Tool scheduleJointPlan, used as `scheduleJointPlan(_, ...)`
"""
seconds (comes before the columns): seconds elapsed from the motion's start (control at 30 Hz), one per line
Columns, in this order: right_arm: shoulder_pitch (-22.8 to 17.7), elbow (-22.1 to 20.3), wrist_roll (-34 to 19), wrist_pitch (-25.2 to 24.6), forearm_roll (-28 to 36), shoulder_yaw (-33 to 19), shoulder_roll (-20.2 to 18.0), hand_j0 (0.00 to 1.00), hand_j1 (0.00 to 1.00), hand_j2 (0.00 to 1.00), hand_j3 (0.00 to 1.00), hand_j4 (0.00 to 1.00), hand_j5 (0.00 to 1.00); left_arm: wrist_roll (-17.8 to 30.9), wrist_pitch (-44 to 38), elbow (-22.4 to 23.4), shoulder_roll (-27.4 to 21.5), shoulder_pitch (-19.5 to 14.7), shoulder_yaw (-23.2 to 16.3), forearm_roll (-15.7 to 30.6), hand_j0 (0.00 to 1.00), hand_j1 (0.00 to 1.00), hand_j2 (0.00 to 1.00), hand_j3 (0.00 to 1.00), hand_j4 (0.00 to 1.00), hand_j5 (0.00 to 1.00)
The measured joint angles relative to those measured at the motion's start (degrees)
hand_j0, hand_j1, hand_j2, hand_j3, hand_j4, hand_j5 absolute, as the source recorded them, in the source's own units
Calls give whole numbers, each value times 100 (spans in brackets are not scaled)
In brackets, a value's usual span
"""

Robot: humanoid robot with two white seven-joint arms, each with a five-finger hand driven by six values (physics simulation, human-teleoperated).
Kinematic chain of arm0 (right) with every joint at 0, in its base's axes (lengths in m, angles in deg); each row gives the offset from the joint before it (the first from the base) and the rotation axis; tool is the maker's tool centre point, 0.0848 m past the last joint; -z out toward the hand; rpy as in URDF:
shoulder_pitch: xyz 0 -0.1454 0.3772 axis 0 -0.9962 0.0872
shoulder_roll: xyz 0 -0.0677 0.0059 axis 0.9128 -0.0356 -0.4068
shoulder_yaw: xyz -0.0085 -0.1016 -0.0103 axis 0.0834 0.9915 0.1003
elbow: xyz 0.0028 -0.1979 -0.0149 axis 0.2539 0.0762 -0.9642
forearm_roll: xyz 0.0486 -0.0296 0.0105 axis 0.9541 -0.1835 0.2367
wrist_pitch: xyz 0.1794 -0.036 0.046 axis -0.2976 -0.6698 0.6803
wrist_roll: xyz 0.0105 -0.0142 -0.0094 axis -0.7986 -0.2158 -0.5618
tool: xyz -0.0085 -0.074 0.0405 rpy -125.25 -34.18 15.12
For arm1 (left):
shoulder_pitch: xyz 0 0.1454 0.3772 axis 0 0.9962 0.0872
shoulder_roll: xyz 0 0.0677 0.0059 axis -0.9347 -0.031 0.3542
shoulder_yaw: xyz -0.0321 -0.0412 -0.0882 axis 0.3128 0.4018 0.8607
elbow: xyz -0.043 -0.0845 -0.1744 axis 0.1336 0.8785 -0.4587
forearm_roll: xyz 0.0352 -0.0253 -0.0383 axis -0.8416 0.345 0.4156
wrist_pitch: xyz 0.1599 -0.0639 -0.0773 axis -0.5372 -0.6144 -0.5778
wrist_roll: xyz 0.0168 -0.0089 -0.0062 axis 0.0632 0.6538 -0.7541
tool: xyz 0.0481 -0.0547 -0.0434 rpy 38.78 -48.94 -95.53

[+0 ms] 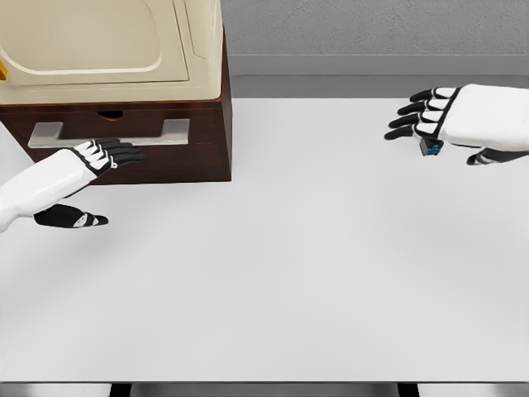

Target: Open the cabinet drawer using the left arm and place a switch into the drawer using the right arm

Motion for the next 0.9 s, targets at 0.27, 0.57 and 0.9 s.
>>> scheduleJointPlan(0.27,264,631,0,-3,-6,-11,212,100,100,100,100,100,100,-4,1,-109,73,-26,156,29,100,100,100,100,100,100)
scheduleJointPlan(0.57,615,1747,1,-3,-244,102,552,100,100,100,100,100,100,-28,-1,-476,-687,-44,163,1104,100,100,100,100,100,100)
scheduleJointPlan(0.9,1125,3077,0,-1,-1033,893,1274,100,100,100,100,100,100,-18,-20,-502,-1508,-123,-299,2122,90,90,90,90,90,90)
